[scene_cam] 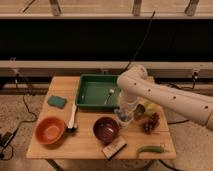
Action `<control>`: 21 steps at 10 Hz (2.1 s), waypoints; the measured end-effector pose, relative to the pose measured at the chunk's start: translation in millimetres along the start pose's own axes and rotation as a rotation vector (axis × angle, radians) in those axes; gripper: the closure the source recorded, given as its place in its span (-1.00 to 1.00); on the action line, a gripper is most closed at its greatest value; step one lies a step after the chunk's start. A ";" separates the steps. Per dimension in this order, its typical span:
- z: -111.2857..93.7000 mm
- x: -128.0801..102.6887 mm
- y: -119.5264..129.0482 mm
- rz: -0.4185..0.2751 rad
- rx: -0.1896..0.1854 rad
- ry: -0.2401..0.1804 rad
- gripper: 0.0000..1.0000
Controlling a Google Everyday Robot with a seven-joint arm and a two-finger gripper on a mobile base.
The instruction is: Place towel in red bowl
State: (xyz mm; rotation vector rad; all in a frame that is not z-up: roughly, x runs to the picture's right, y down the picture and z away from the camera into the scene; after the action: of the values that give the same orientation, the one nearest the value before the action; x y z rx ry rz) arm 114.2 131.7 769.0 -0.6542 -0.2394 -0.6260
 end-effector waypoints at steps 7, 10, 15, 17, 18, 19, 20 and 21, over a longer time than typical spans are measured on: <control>-48.7 6.0 -15.5 -0.013 0.107 0.039 1.00; -80.6 -5.6 -50.4 -0.074 0.154 0.064 1.00; -80.3 -55.6 -129.5 -0.233 0.193 0.033 1.00; -81.1 -81.0 -151.6 -0.310 0.207 0.012 1.00; -81.0 -94.0 -158.0 -0.349 0.212 -0.001 1.00; -80.7 -104.7 -161.5 -0.381 0.217 -0.015 1.00; -80.3 -114.6 -163.0 -0.404 0.221 -0.031 1.00; -80.0 -112.9 -163.0 -0.404 0.221 -0.026 1.00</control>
State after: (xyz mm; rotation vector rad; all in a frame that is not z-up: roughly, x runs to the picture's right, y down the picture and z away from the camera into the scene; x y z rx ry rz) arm -73.5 32.7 742.7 -0.4015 -0.4644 -0.9631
